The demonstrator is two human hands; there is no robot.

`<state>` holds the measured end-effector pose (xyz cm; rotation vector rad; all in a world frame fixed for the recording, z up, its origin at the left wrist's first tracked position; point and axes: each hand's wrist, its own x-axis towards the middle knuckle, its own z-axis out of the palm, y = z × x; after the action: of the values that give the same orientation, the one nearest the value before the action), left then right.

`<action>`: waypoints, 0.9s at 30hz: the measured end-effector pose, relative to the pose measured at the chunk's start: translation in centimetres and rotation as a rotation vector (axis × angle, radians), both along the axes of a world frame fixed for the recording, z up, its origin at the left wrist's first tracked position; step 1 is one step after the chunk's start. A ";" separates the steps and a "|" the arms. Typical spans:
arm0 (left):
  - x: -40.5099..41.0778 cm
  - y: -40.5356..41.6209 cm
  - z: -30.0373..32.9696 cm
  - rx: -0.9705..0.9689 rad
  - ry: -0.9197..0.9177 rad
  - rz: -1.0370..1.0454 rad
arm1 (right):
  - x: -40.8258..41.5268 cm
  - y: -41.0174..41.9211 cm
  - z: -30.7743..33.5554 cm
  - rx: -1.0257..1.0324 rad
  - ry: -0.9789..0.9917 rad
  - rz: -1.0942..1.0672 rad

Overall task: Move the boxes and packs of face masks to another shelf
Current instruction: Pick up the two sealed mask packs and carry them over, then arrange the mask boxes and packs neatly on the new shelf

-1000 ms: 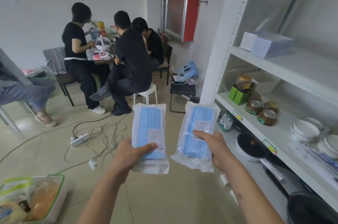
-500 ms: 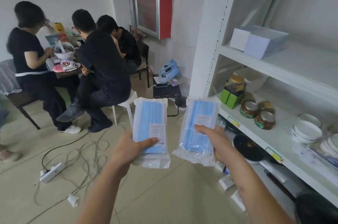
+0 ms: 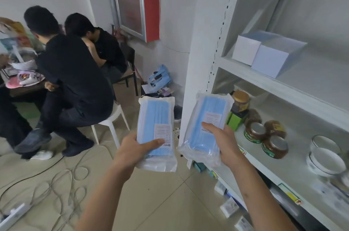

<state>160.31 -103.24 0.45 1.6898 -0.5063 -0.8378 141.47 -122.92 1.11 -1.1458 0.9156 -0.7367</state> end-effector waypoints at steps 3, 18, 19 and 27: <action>2.1 -3.3 0.1 -0.007 0.019 -0.022 | 1.8 -2.5 0.1 -0.014 -0.009 -0.033; 15.5 -21.7 2.6 -0.088 0.075 -0.482 | 7.6 -12.4 4.7 -0.107 -0.065 -0.311; 15.7 -23.0 3.1 -0.107 0.089 -0.545 | 6.4 -12.6 5.8 -0.141 -0.061 -0.329; 11.5 -32.6 6.3 -0.186 0.132 -0.977 | -7.7 -17.4 12.7 -0.280 0.067 -0.810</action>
<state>171.84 -135.80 6.77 1.1513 -1.3150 -1.5166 133.77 -140.34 13.82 -1.0259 1.3839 -1.5249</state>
